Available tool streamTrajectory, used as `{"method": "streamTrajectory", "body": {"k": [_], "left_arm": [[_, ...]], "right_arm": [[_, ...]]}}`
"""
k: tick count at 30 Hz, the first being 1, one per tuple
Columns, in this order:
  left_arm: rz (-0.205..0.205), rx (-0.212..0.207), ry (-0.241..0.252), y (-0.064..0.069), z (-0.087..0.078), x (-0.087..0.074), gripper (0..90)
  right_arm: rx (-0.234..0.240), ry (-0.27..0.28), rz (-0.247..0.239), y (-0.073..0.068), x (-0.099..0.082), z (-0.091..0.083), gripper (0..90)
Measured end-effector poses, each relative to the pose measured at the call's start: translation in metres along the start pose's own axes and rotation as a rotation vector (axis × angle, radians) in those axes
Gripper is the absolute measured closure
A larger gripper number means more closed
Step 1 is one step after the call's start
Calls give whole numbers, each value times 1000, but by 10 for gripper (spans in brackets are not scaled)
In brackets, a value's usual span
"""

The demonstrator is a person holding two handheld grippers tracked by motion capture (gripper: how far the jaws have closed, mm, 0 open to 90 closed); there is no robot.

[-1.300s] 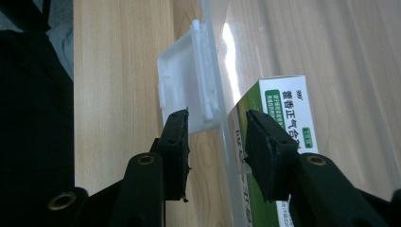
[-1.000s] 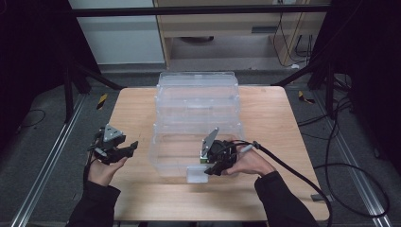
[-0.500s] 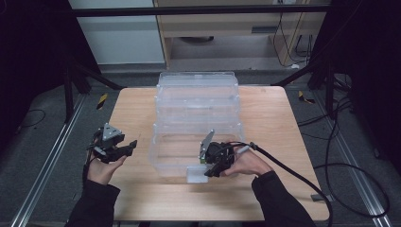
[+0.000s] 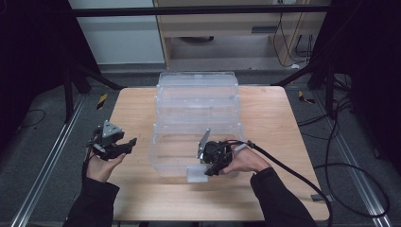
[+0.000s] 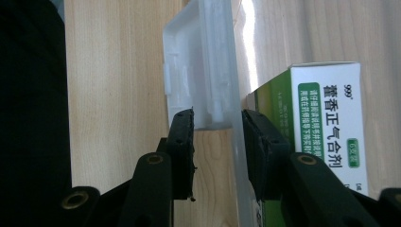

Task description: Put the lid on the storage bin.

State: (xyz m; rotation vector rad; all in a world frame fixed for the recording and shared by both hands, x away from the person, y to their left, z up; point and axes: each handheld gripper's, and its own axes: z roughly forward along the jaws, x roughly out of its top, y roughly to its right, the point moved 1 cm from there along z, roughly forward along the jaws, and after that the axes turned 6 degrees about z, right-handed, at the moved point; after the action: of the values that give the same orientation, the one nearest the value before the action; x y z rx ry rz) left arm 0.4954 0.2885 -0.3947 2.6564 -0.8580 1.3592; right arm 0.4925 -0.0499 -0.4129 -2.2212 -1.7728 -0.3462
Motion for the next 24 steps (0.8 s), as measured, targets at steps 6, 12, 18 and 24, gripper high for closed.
{"method": "streamTrajectory", "body": {"k": [6,12,18,24], "left_arm": [[11,-16,14,-8,3,13,441],[81,-48,23,-12,6,40,433],[123,-101,33,-21,9,65,432],[206,-125,5,-31,12,90,431]], "right_arm": [[9,-4,-1,2,1,0,656],[12,-4,-1,2,1,1,658],[16,-7,-3,2,1,1,659],[14,-2,-8,2,1,1,660]]}}
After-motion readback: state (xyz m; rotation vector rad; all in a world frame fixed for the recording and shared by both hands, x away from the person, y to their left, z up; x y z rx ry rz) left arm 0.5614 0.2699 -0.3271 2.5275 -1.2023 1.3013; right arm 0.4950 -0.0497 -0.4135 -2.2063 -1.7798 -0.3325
